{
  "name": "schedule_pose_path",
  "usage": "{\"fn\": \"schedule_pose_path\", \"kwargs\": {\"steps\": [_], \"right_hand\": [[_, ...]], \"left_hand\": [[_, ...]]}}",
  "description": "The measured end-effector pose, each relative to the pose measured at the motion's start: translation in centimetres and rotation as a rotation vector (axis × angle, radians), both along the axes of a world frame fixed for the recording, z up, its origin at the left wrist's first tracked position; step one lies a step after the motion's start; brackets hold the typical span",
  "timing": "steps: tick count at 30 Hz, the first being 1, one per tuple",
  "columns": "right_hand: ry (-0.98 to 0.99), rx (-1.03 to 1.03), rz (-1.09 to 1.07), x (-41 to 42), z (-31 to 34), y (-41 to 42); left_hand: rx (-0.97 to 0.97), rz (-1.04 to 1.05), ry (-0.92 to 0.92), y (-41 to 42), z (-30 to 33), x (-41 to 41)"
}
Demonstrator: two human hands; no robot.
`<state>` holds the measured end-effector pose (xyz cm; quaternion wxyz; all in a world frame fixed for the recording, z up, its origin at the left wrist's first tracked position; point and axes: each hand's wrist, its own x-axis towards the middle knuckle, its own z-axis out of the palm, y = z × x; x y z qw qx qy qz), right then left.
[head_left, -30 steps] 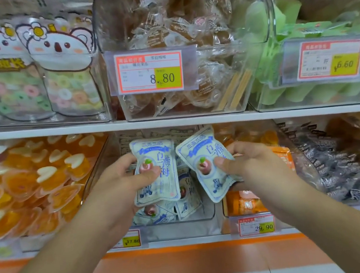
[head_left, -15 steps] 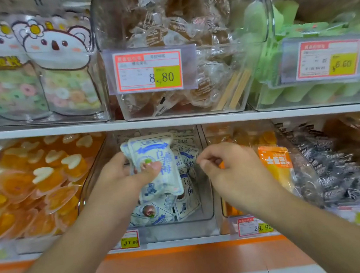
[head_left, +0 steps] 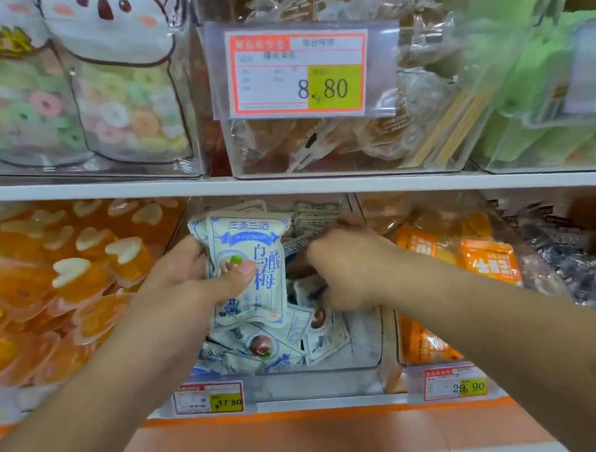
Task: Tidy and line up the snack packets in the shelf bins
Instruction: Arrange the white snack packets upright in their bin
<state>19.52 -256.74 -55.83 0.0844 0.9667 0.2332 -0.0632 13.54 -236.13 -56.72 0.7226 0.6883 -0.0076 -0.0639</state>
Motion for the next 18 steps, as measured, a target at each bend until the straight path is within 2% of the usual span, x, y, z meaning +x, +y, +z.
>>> {"fn": "schedule_pose_path", "kwargs": {"steps": [5, 7, 10, 16, 18], "right_hand": [[0.066, 0.220, -0.139, 1.3, -0.3, -1.5], [0.010, 0.311, -0.119, 1.7, 0.3, -2.4], [0.044, 0.498, -0.133, 1.6, 1.6, -3.3], [0.189, 0.668, -0.305, 1.1, 1.6, -4.9], [0.227, 0.866, -0.345, 0.4, 1.7, -5.3]], "left_hand": [[0.002, -0.057, -0.010, -0.7, -0.3, -0.1], [0.024, -0.095, -0.026, -1.0, -0.5, -0.1], [0.099, -0.140, -0.061, -1.4, -0.7, 0.1], [0.403, -0.156, -0.092, -3.5, -0.6, -0.3], [0.513, -0.150, -0.081, -4.2, -0.2, -0.3]]}}
